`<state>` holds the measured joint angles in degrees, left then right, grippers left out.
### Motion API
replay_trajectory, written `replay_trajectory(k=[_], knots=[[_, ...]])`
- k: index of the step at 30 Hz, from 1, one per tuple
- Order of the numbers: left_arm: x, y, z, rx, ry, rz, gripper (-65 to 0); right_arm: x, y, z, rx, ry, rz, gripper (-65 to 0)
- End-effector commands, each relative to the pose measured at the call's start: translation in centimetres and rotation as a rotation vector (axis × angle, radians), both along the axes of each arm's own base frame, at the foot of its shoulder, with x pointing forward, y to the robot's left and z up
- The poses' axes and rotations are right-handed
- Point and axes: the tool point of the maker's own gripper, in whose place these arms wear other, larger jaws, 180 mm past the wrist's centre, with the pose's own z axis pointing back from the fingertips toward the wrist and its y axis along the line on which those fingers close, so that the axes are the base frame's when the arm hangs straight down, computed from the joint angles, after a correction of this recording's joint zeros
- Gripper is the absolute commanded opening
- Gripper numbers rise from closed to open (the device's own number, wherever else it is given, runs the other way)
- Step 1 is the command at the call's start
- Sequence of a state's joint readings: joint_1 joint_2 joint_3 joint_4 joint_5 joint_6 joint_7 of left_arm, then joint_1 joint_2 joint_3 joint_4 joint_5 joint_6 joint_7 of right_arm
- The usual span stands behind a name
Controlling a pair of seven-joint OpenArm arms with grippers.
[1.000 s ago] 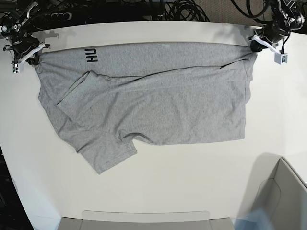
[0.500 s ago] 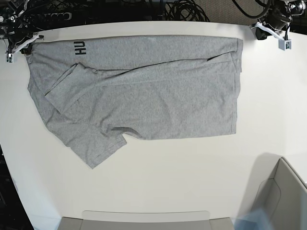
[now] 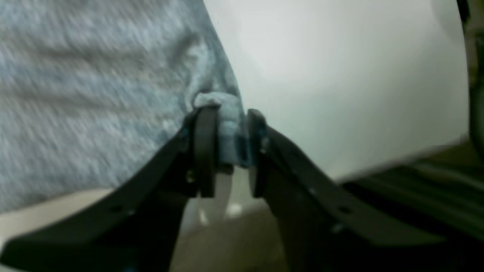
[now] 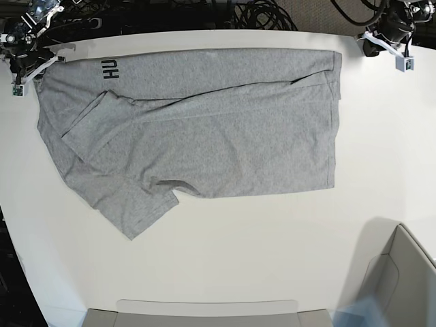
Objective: Fold the T-shirt properly
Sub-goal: 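Reach both grippers to the hem corners of the shirt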
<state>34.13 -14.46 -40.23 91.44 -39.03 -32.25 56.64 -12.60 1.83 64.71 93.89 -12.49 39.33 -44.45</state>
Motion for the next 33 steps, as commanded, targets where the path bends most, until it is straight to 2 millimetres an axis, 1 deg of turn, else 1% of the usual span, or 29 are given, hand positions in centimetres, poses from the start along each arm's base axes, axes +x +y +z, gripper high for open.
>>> replay_trajectory(k=[1,3,6,11,14,16,19,21,22,23,24,27,28,30,33], knots=[[-1.7,0.5,-0.6,0.025,0.084,-0.008,-61.6,0.1,-0.6,1.4,-0.043,-0.007,0.016,-48.2],[-1.6,0.5,-0.5,0.026,0.081,-0.008,-61.6,0.5,-0.2,2.4,-0.066,-0.029,0.022,-46.8],[-1.3,0.5,-0.3,0.030,0.072,-0.013,-61.6,1.0,-0.4,4.1,-0.108,-0.062,0.029,-46.4],[0.5,0.3,1.5,0.069,0.020,-0.054,-61.6,2.0,-0.6,6.2,-0.156,-0.107,0.041,-46.4],[1.2,0.2,2.2,0.084,-0.001,-0.067,-61.5,3.8,-0.6,8.4,-0.194,-0.172,0.046,-46.4],[2.1,0.2,2.7,0.092,-0.024,-0.075,-61.5,4.7,-0.6,9.6,-0.215,-0.208,0.050,-46.4],[3.5,0.1,3.0,0.091,-0.059,-0.076,-61.5,6.9,-0.6,12.1,-0.246,-0.293,0.051,-46.5],[4.6,0.0,3.4,0.093,-0.089,-0.079,-61.6,8.3,-0.5,13.1,-0.249,-0.337,0.049,-46.5],[5.5,-0.1,3.7,0.095,-0.112,-0.080,-61.6,9.4,-0.2,13.7,-0.249,-0.364,0.062,-46.5],[6.4,-0.3,4.0,0.094,-0.133,-0.089,-61.6,10.9,0.5,14.2,-0.248,-0.387,0.092,-46.5],[7.2,-0.7,4.2,0.093,-0.147,-0.102,-61.6,11.8,1.2,14.5,-0.244,-0.398,0.119,-46.5],[9.9,-2.2,5.3,0.090,-0.210,-0.147,-61.6,15.4,4.3,15.3,-0.224,-0.439,0.236,-46.5],[10.5,-2.6,5.4,0.085,-0.218,-0.161,-61.6,16.4,5.2,15.4,-0.213,-0.450,0.265,-46.5],[11.9,-3.7,5.7,0.070,-0.227,-0.193,-61.6,18.6,7.3,15.0,-0.175,-0.458,0.332,-46.5],[13.6,-4.6,6.2,0.054,-0.238,-0.219,-61.6,21.7,9.4,14.2,-0.108,-0.463,0.391,-46.5]])
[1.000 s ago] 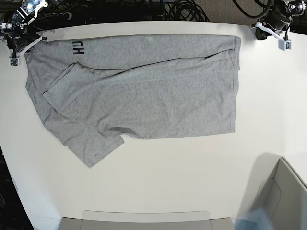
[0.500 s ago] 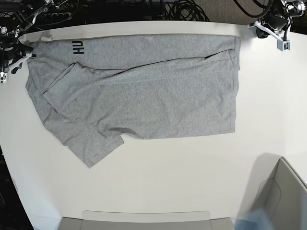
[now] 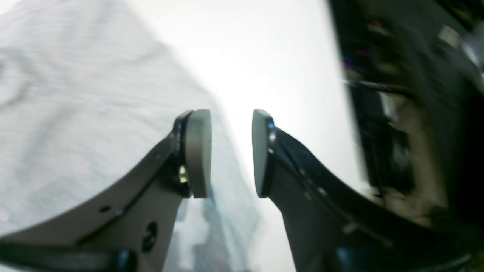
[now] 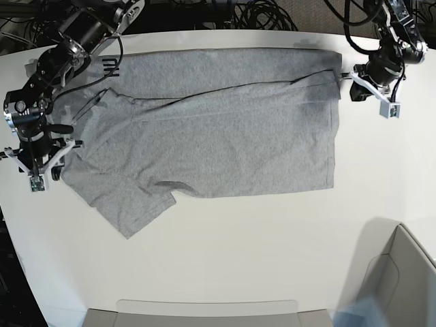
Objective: Fold the T-shirt properly
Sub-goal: 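Reach both grippers to the hem corners of the shirt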
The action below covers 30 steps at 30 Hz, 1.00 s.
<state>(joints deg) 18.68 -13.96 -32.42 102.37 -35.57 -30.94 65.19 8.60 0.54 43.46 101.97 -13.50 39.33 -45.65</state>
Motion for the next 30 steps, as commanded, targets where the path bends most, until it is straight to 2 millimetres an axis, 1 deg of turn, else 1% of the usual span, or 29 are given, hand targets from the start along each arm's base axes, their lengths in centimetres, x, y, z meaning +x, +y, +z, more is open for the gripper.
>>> replay_trajectory(k=[1,5,7,9,10,12,13,15,17,20,23,27,30], knots=[[1.4,0.0,1.3,0.010,-0.047,-0.015,-61.6,1.7,0.4,1.5,0.001,-0.049,0.035,-46.5],[2.9,-0.2,2.0,0.008,-0.080,-0.022,-61.6,5.4,2.9,-0.1,0.044,0.008,0.139,-46.5],[3.3,-0.2,2.3,0.007,-0.091,-0.022,-61.6,6.9,4.2,-2.2,0.064,0.081,0.204,-46.6],[3.5,-0.2,2.4,0.007,-0.097,-0.022,-61.6,8.4,5.0,-3.1,0.093,0.102,0.240,-46.6],[3.5,-0.2,2.4,0.006,-0.096,-0.021,-61.6,9.2,5.4,-3.8,0.136,0.092,0.239,-46.6],[3.5,-0.2,2.3,0.005,-0.095,-0.021,-61.6,10.8,5.5,-5.1,0.219,0.049,0.192,-46.6],[3.5,-0.2,2.3,0.005,-0.093,-0.020,-61.6,11.3,4.9,-5.7,0.243,0.034,0.158,-46.6],[3.5,-0.2,2.3,0.005,-0.093,-0.020,-61.6,11.4,3.4,-7.8,0.282,0.045,0.089,-46.6],[3.4,-0.2,2.2,0.005,-0.092,-0.020,-61.6,11.4,2.3,-9.4,0.308,0.060,0.035,-46.6],[3.4,-0.1,2.2,0.005,-0.090,-0.019,-61.6,10.8,0.7,-10.6,0.312,0.070,-0.017,-46.6],[3.4,-0.1,2.2,0.005,-0.090,-0.019,-61.6,9.8,-0.1,-11.4,0.300,0.092,-0.037,-46.6],[3.4,-0.1,2.2,0.005,-0.090,-0.019,-61.6,8.5,-0.6,-12.6,0.288,0.123,-0.045,-46.6],[3.4,-0.1,2.2,0.005,-0.090,-0.019,-61.6,6.7,-0.6,-14.4,0.286,0.170,-0.053,-46.6]])
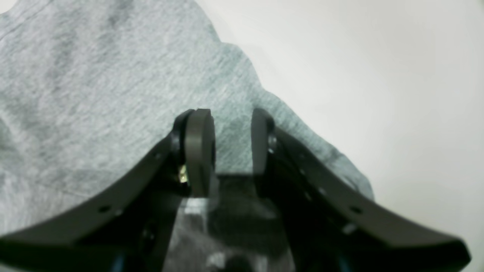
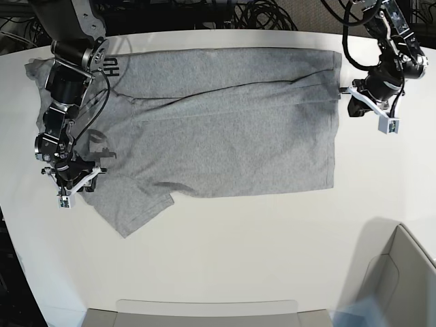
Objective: Fold the T-shirt properly
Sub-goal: 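Reach both grippers to the hem corners of the shirt, then grasp the hem corners with both grippers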
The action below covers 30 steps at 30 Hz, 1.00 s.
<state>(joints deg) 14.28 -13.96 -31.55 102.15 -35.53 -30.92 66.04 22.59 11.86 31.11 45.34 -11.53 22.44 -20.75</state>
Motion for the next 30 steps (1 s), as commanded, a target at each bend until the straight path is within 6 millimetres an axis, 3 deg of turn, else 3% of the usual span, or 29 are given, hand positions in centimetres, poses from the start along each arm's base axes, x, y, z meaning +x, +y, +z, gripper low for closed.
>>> replay_trajectory(k=[1,5,7,10,13,16,20,23,30], knots=[[0.7,0.4,1.0,0.013,-0.034,-0.004,-61.6,-1.5,-0.8,-1.2,-0.028,0.084,-0.004,-46.6],[0.3,0.7,0.4,0.003,-0.020,0.014,-61.6,-4.2,-1.0,-2.4,-0.060,0.163,0.001,-46.6],[0.2,0.9,-0.1,-0.006,-0.009,0.022,-61.6,-4.5,0.2,-2.1,-0.065,0.141,0.017,-46.6],[-0.1,0.7,-0.9,-0.021,0.011,0.023,-61.6,-3.2,1.1,0.6,-0.092,0.051,0.031,-46.6],[-0.3,0.8,-1.5,-0.034,0.027,0.032,-61.6,-0.9,2.0,4.7,-0.121,-0.066,0.044,-46.3],[0.6,0.8,-1.0,-0.036,0.004,0.032,-61.6,1.5,3.6,8.0,-0.161,-0.136,0.103,-45.9],[0.9,0.8,-0.9,-0.036,-0.002,0.032,-61.6,4.1,5.0,10.7,-0.188,-0.187,0.153,-37.6],[0.9,0.4,-1.0,-0.047,-0.002,0.035,-61.6,5.6,4.8,11.3,-0.196,-0.180,0.168,-33.0],[0.9,0.1,-1.1,-0.056,-0.004,0.037,-61.6,8.4,2.3,8.7,-0.073,-0.142,0.123,-33.0]])
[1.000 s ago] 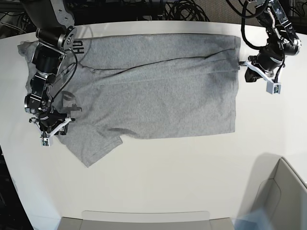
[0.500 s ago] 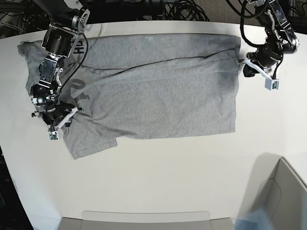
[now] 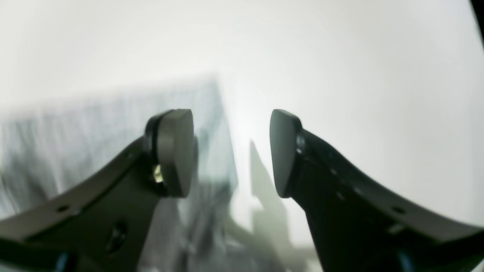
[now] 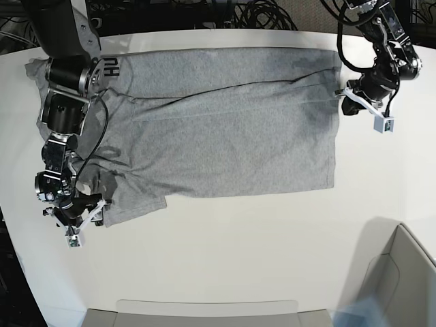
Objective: Fold the T-shirt properly
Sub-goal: 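Grasp the hem corners with both grippers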
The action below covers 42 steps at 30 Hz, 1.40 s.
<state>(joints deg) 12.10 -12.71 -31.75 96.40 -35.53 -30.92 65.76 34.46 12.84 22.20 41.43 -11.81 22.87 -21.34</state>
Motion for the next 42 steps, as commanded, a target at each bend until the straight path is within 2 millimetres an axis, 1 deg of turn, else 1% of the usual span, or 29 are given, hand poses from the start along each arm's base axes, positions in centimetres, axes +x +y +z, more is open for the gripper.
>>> replay_trajectory(k=[1,3,5,8,10,13,15,22,23,26,28,30,31,34,39,40,42], knots=[[0.8,0.5,1.1,0.017,-0.040,-0.003,-61.6,1.3,-0.6,1.8,0.031,-0.061,-0.018,-33.0],[0.8,0.5,1.1,0.017,-0.040,-0.003,-61.6,1.4,-1.9,1.1,0.094,-0.068,-0.060,-33.0],[0.8,0.5,1.1,0.017,-0.040,-0.003,-61.6,1.3,-2.7,0.1,0.140,-0.050,-0.090,-33.0],[0.7,0.6,1.1,0.017,-0.041,0.000,-61.6,1.0,-2.9,-1.3,0.187,-0.019,-0.111,-33.0],[0.8,0.5,1.1,0.017,-0.040,-0.001,-61.6,0.7,-2.6,-2.3,0.216,-0.010,-0.120,-33.0],[0.8,0.5,1.1,0.014,-0.041,-0.001,-61.6,0.4,-4.3,-2.8,0.191,-0.033,-0.201,-33.0],[0.8,0.5,1.1,0.014,-0.041,-0.001,-61.6,-0.2,-4.6,-3.7,0.184,-0.027,-0.221,-33.0],[0.7,0.5,1.1,0.015,-0.042,0.002,-61.5,-1.6,-2.6,-6.2,0.230,0.051,-0.186,-33.0],[0.7,0.5,1.1,0.015,-0.042,0.002,-61.5,-1.8,-1.9,-6.6,0.241,0.063,-0.179,-33.0],[0.8,0.5,1.1,0.014,-0.041,-0.001,-61.5,-2.0,1.0,-7.3,0.296,0.101,-0.106,-33.0],[0.9,0.4,1.1,0.014,-0.044,-0.002,-61.4,-2.5,2.0,-7.7,0.318,0.148,-0.068,-33.0],[1.9,0.4,1.7,0.014,-0.064,-0.006,-61.3,-2.7,3.2,-7.9,0.337,0.170,-0.039,-33.0],[2.4,0.4,2.1,0.015,-0.078,-0.006,-61.2,-2.7,3.5,-7.9,0.341,0.170,-0.033,-33.0],[3.9,0.3,3.1,0.017,-0.116,-0.012,-58.3,-2.8,3.6,-7.9,0.345,0.175,-0.024,-33.0],[8.9,-1.8,5.6,0.016,-0.200,-0.106,-48.7,-2.8,3.6,-7.9,0.344,0.176,-0.024,-33.0],[9.9,-2.2,5.7,0.006,-0.206,-0.119,-47.7,-2.8,3.6,-7.9,0.344,0.176,-0.024,-33.0],[12.0,-2.1,6.1,-0.018,-0.219,-0.115,-46.8,-2.8,3.5,-7.9,0.342,0.176,-0.024,-33.0]])
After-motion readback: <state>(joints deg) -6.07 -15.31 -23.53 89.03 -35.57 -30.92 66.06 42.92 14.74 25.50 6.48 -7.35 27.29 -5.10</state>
